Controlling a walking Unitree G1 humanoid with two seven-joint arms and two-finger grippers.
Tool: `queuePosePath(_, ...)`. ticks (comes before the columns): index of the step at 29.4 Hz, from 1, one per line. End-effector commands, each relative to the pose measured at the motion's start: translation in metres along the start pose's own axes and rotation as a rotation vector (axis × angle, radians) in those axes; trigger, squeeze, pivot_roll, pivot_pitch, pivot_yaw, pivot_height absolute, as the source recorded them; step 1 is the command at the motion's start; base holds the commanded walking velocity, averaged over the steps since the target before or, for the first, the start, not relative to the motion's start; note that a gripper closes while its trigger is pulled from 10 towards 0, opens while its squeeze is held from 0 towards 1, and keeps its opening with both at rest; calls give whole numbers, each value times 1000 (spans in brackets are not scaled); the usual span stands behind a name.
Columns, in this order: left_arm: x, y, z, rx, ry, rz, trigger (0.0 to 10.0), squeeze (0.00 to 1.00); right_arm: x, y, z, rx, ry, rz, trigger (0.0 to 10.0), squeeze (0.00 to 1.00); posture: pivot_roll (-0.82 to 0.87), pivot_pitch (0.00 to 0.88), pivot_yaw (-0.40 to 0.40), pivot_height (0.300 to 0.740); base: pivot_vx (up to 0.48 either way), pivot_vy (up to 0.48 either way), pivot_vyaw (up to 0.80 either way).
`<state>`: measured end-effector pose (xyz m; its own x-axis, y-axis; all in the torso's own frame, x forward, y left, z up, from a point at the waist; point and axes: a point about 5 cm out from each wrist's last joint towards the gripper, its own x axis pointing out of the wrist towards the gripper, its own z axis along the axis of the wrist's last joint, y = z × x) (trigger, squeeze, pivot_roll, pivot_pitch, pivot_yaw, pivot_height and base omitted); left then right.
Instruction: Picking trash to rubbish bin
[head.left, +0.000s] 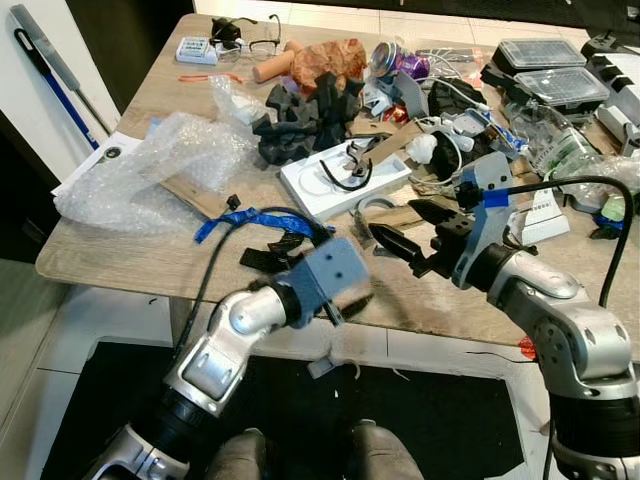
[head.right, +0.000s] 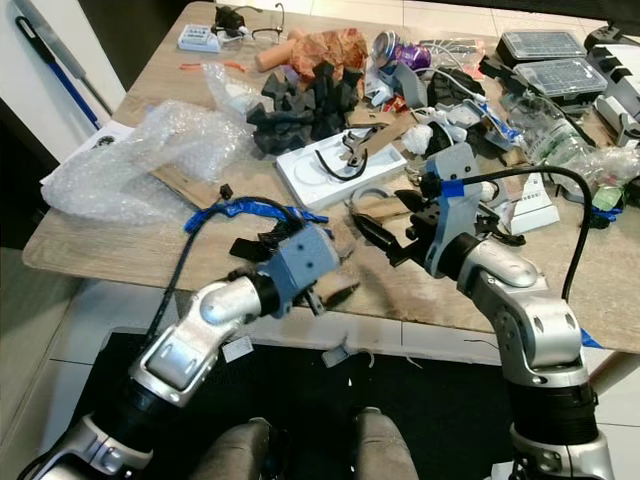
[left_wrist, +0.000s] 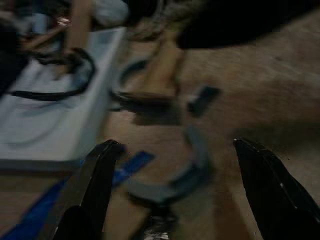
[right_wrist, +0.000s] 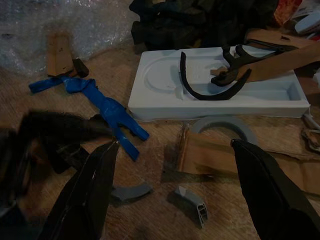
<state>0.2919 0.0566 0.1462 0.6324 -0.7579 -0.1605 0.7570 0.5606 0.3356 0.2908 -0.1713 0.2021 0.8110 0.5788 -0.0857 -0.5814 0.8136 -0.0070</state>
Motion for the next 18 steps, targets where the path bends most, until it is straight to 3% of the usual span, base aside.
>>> queuePosePath(1,0,-2,-7,-21,22,-3,10000,0,-5,0,2,-2,-5,-5,10000,0,-102,210,4,740,0,0,0)
queuePosePath(4,-9,12,-19,-31,71,40,10000,0,-5,1,2,-4,-2,-3,10000,0,-103,212,1,740,0,0,0)
queuePosePath(11,-20,15,-30,-29,118,8,10000,0,-6,0,2,-6,5,-4,10000,0,-105,214,-1,740,0,0,0)
queuePosePath(14,-33,26,-36,-66,130,46,10000,0,-7,-1,2,-9,10,-4,10000,0,-102,217,-3,740,0,0,0)
queuePosePath(18,-40,31,-42,-124,140,73,10000,0,-6,-2,2,-12,12,-4,10000,0,-101,219,-7,740,0,0,0)
